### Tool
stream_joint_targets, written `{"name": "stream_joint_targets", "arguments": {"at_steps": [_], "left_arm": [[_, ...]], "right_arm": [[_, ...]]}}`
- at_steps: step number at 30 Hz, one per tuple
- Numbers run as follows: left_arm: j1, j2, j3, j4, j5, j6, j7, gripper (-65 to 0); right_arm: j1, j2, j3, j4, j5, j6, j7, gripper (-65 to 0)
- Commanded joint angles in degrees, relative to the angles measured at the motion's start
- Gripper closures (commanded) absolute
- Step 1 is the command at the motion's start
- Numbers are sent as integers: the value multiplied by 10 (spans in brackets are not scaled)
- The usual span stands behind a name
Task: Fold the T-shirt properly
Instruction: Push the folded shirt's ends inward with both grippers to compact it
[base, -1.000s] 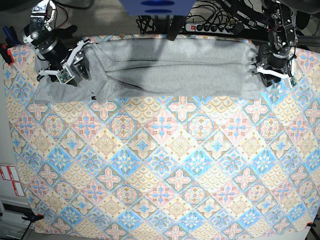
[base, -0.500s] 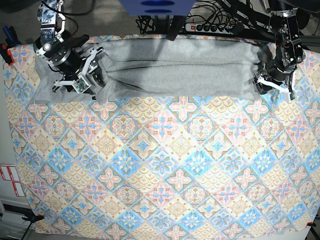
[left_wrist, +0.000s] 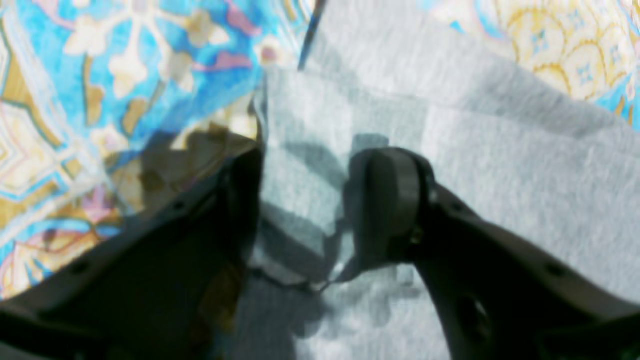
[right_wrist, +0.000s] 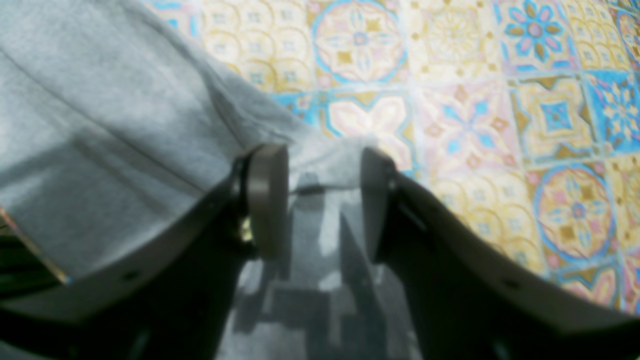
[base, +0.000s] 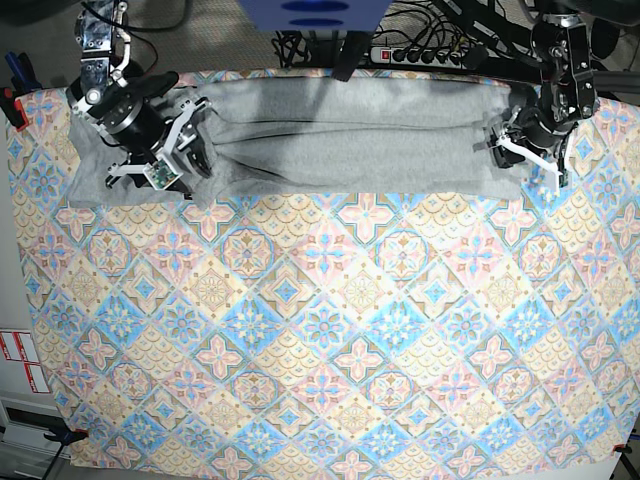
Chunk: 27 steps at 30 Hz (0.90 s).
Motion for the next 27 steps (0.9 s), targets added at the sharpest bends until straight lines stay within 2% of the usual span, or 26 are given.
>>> {"name": "stream_joint_targets", "arguments": {"at_steps": [1, 4, 8, 14, 19, 27], "left_arm": [[2, -6, 0, -1, 1, 1, 6, -334], [2, -5, 36, -3, 0, -13, 7, -272], [0, -6, 64, -3, -1, -46, 3, -114], [-3, -5, 58, 2, -2, -84, 1, -92], [-1, -5, 1, 30, -2, -85, -13, 0], [-29, -8, -106, 12, 5, -85, -14, 0]], "right_arm": [[1, 4, 3, 9, 9, 0, 14, -232], [1, 4, 3, 9, 9, 0, 14, -232], [1, 4, 2, 9, 9, 0, 14, -232], [1, 4, 4, 9, 9, 0, 14, -232], [1, 4, 4, 9, 9, 0, 14, -232], [1, 4, 4, 10, 9, 0, 15, -232]]}}
